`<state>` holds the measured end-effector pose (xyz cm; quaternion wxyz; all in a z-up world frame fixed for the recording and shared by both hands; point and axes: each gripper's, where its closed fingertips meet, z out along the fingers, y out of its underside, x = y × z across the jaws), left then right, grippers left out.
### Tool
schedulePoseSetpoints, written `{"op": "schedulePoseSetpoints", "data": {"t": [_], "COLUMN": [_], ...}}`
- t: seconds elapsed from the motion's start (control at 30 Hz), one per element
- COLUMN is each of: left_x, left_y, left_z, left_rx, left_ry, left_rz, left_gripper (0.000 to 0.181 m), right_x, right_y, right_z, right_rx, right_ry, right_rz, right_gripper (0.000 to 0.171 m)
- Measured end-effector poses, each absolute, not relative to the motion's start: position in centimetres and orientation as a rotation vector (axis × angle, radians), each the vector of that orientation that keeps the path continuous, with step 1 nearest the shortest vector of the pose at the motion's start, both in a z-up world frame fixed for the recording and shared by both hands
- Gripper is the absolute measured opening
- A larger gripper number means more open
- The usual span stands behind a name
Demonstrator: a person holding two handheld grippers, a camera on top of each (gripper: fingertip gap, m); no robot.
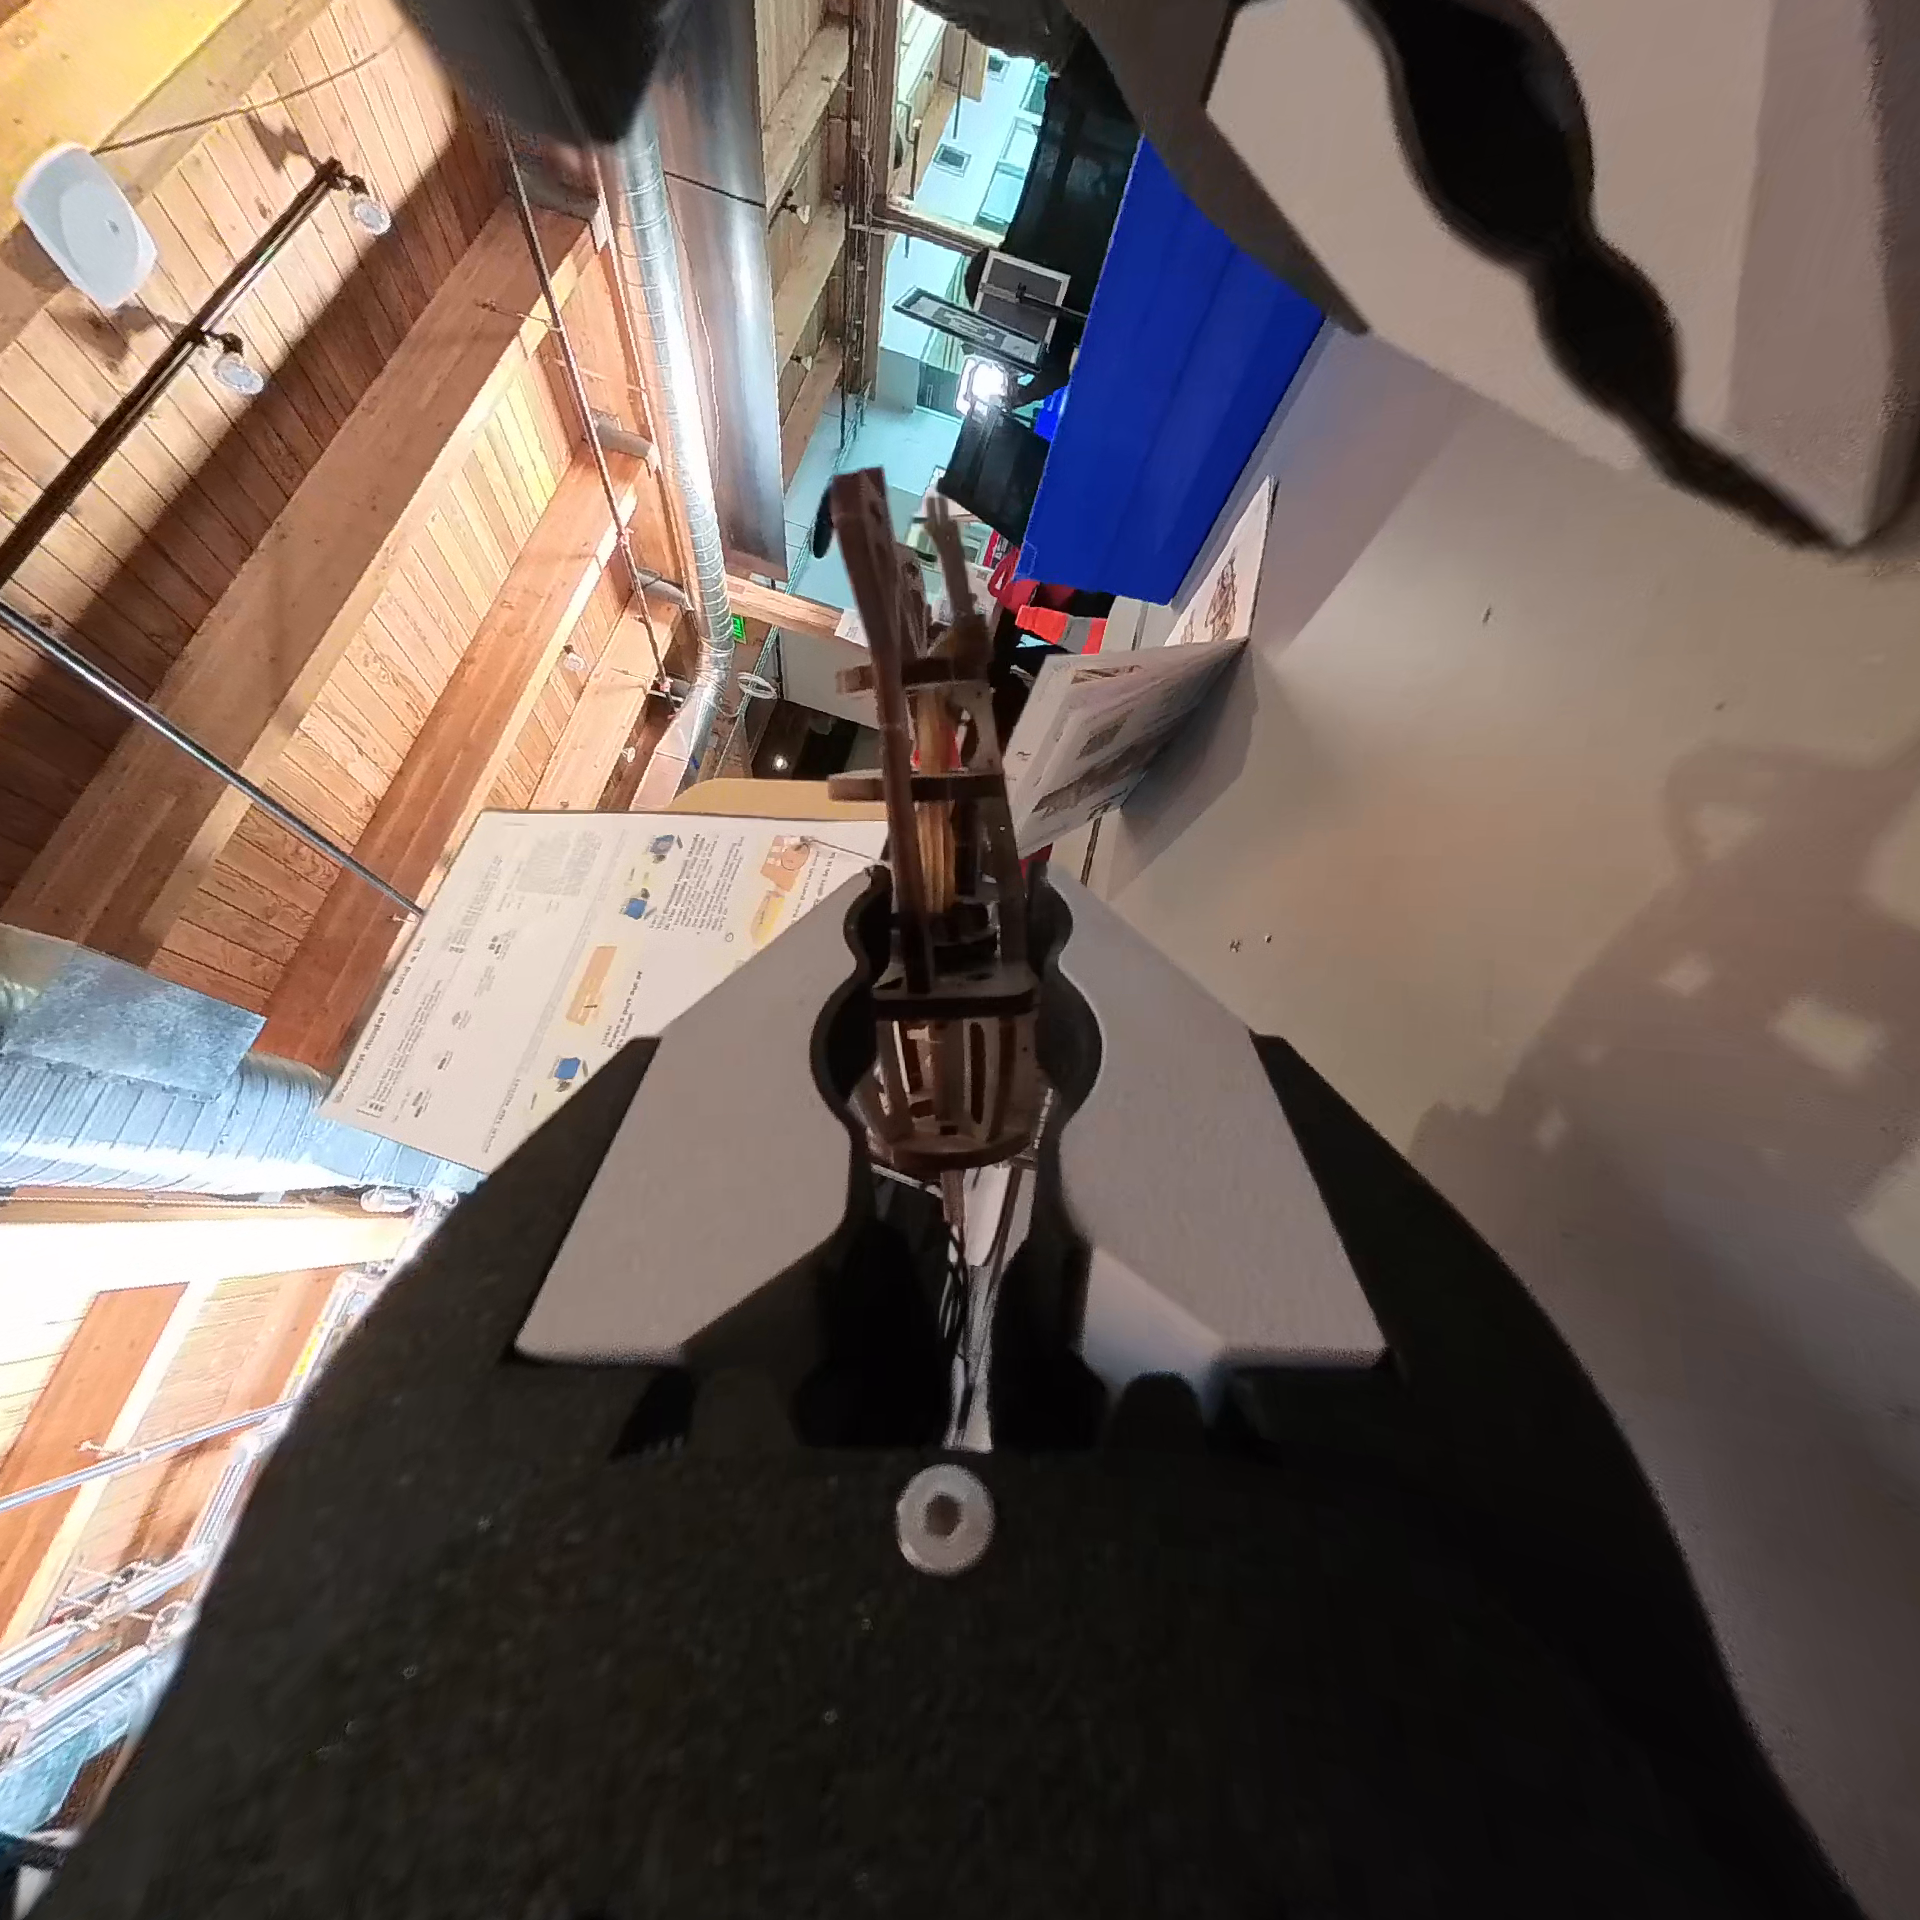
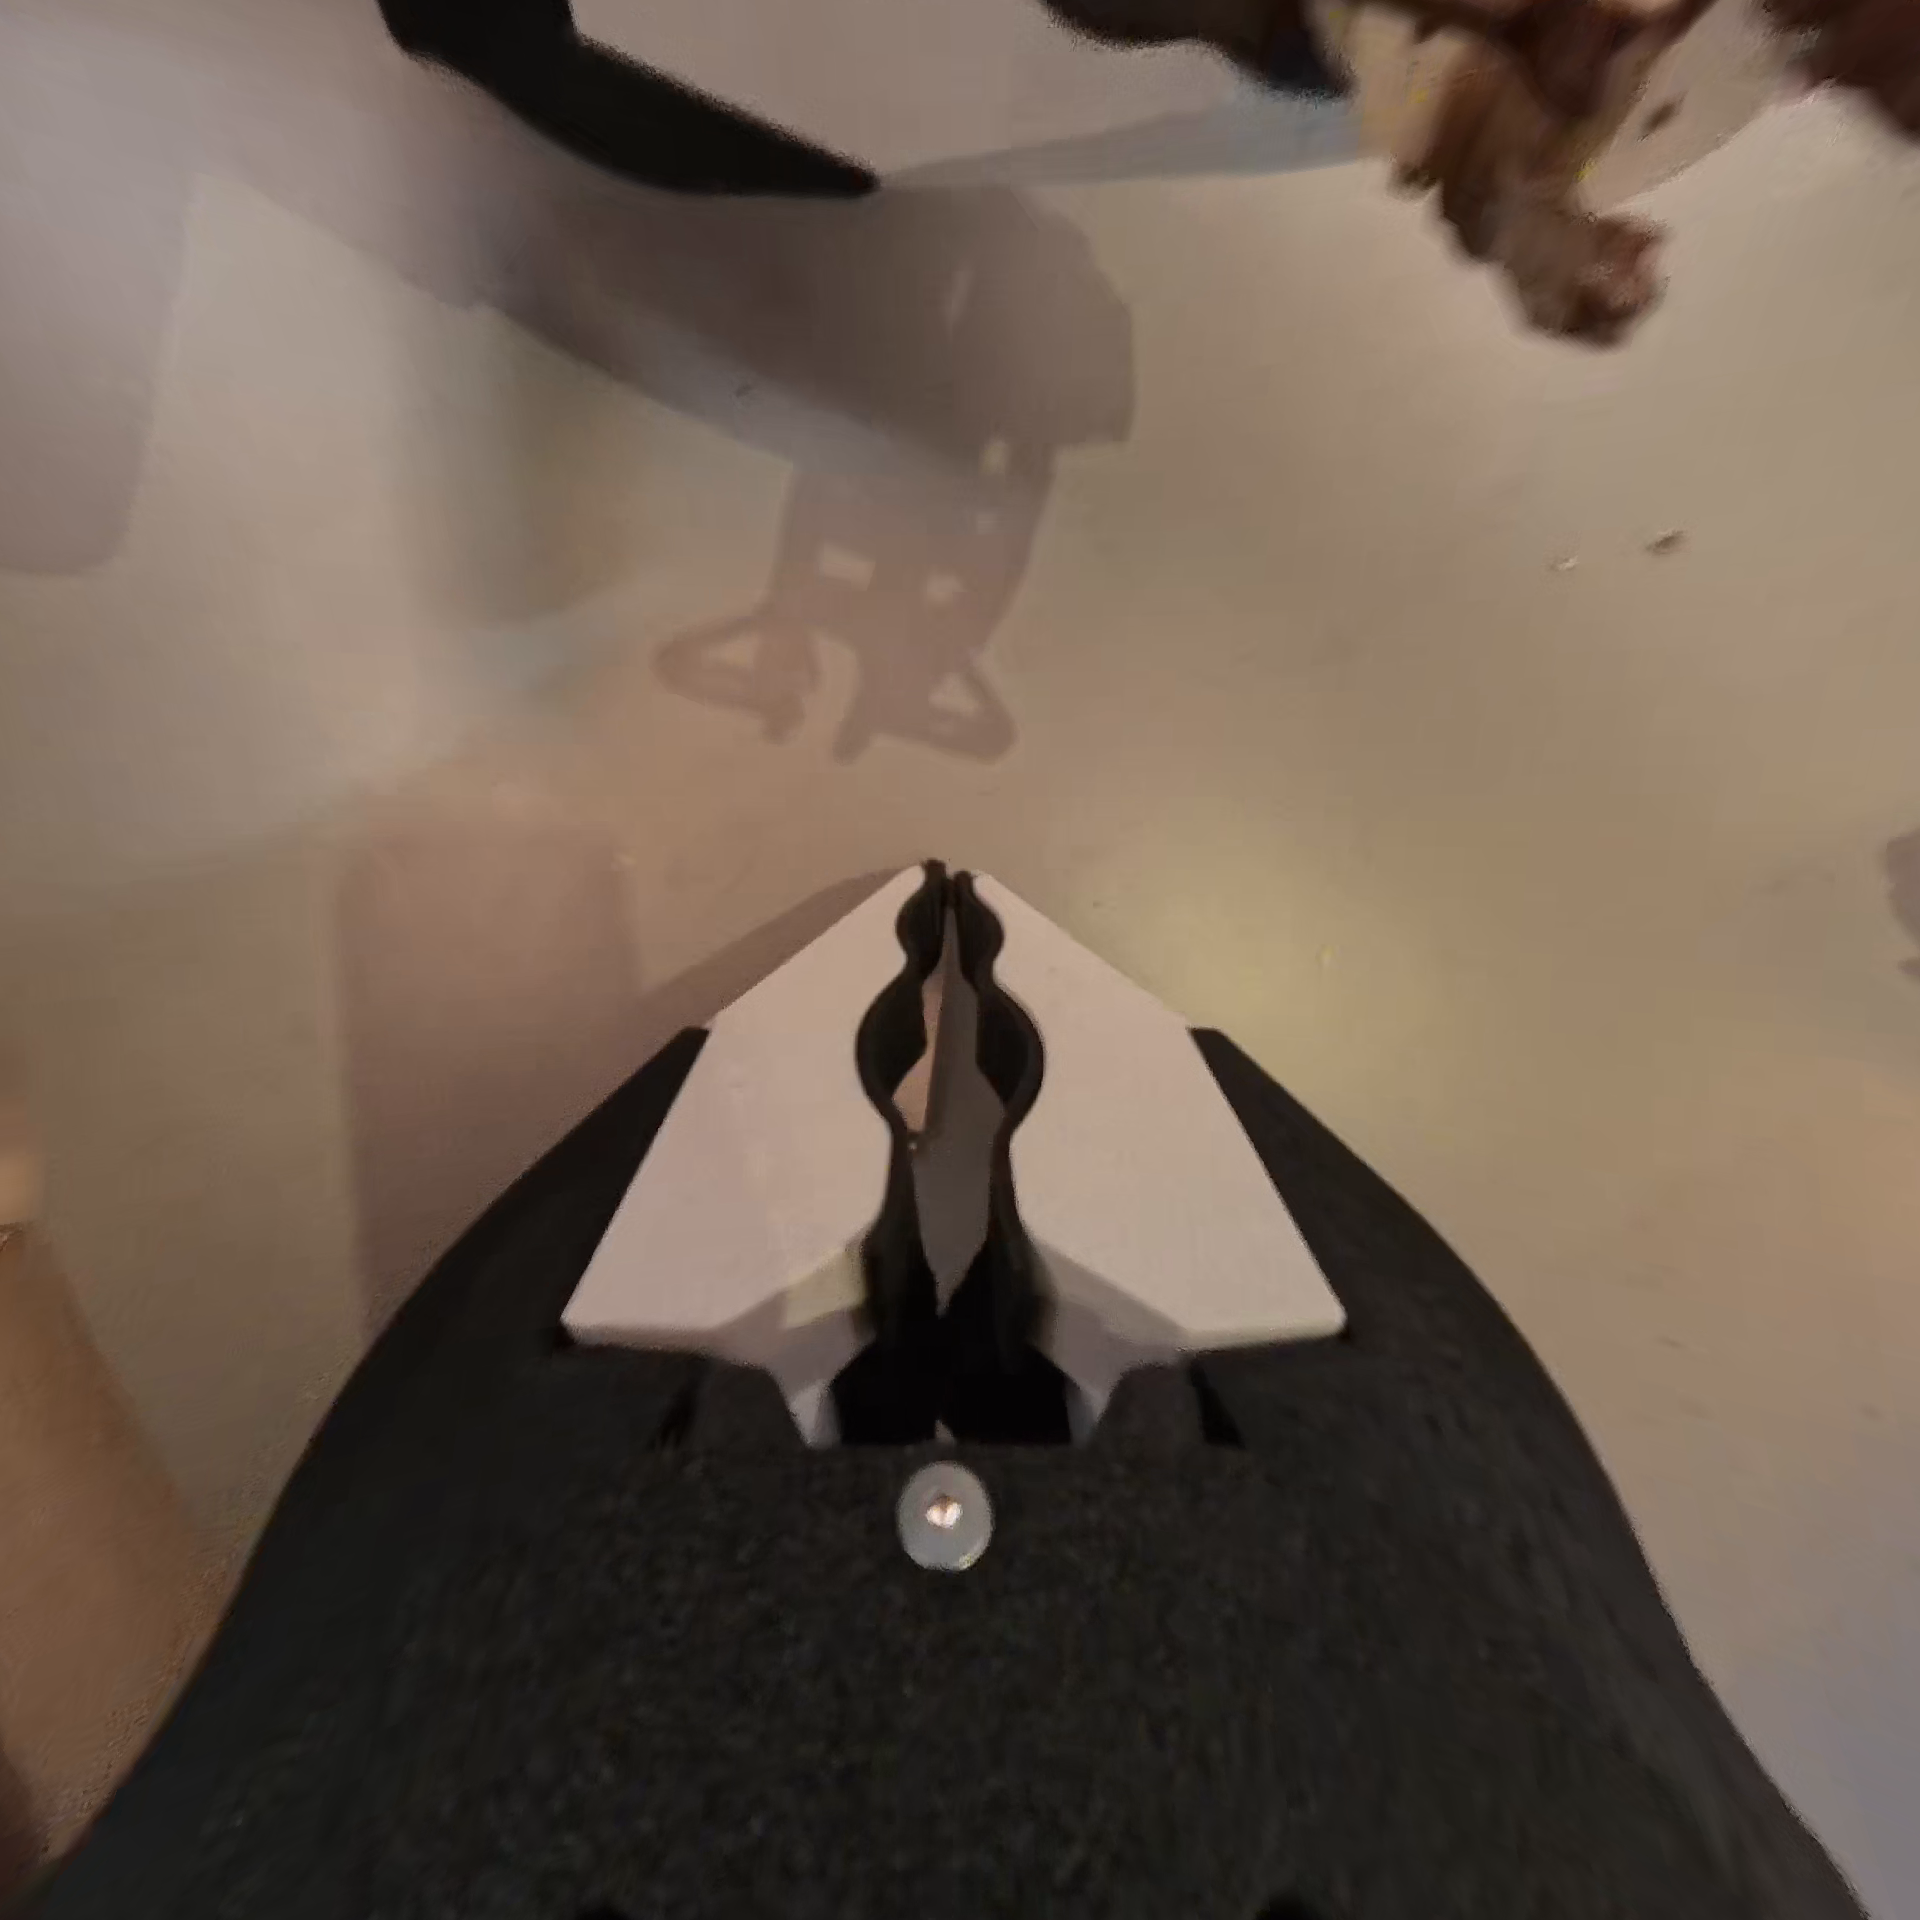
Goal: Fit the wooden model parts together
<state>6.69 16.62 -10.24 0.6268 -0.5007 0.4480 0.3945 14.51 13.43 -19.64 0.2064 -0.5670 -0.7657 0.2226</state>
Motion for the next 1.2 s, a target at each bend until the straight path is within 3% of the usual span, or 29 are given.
{"op": "schedulePoseSetpoints", "data": {"t": [0.17,0.27,0.43,0.9,1.2], "left_x": [6.3,6.0,6.6,6.8,6.2], "left_y": [16.3,16.0,15.8,15.7,15.9], "left_z": [-8.5,-7.3,-6.7,-6.1,-5.8], "left_rx": [-1.16,-1.145,-1.145,-1.064,-1.104], "left_ry": [0.908,0.835,0.783,0.796,0.748], "left_rz": [0.901,0.935,0.962,1.134,1.137], "left_gripper": [0.022,0.022,0.022,0.022,0.022], "right_x": [12.3,14.0,14.5,10.3,9.2], "right_y": [18.3,19.9,23.0,21.6,20.4], "right_z": [-10.0,-2.5,-5.6,-2.8,-3.7], "right_rx": [-1.568,-1.331,-1.095,-1.154,-1.249], "right_ry": [-1.318,-0.57,0.407,0.403,0.396], "right_rz": [1.186,1.99,2.428,2.41,2.354], "right_gripper": [0.001,0.0,0.0,0.0,0.0]}}
